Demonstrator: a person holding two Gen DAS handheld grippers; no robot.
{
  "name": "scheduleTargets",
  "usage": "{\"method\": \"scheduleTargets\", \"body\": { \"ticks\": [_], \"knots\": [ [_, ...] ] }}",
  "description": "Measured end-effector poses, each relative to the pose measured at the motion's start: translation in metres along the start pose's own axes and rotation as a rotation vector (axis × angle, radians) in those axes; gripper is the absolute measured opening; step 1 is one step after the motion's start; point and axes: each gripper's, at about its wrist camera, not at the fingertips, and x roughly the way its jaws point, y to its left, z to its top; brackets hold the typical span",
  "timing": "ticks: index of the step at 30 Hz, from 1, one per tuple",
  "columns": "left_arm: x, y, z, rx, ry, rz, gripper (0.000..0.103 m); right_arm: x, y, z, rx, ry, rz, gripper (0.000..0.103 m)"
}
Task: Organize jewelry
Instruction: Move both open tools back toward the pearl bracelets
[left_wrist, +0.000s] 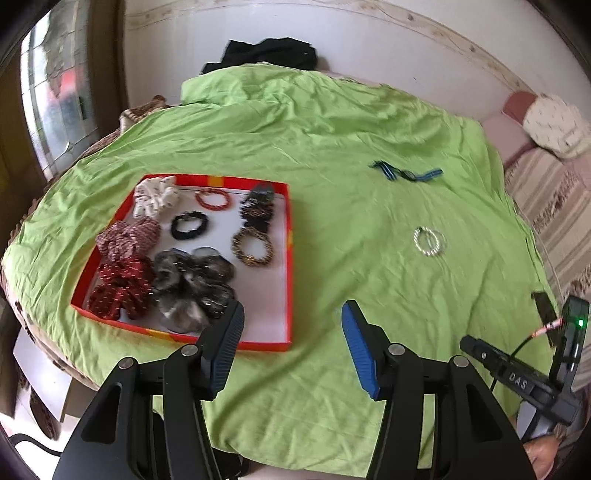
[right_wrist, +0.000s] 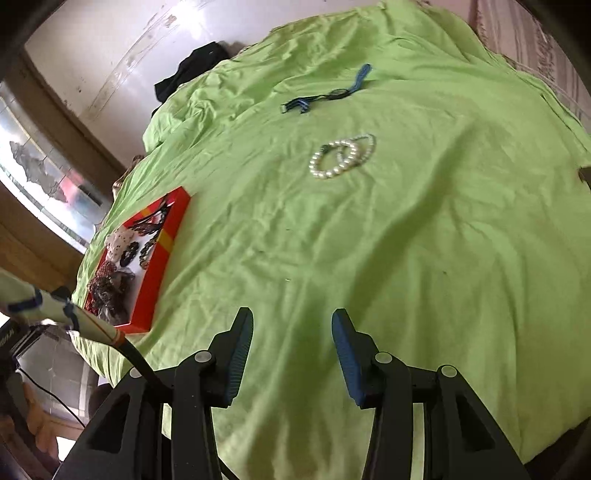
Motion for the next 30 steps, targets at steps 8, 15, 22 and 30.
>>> {"method": "scheduleTargets", "body": {
  "ticks": [8, 15, 22, 30],
  "knots": [
    [0.015, -0.033, -0.006, 0.085, 0.034, 0.013, 0.054, 0.002, -0.024, 0.0, 0.049, -0.015, -0.012, 0.05],
    [0.039, -0.057, 0.005, 0.135, 0.084, -0.019, 0.055, 0.005, -0.049, 0.006, 0.083, -0.04, -0.054, 0.053],
    [0.089, -0.094, 0.034, 0.133, 0.134, -0.078, 0.054, 0.009, -0.071, 0.025, 0.09, -0.059, -0.101, 0.053],
    [0.182, -0.141, 0.078, 0.146, 0.214, -0.192, 0.045, 0.03, -0.087, 0.087, 0.006, -0.069, -0.163, 0.053]
  ]
}}
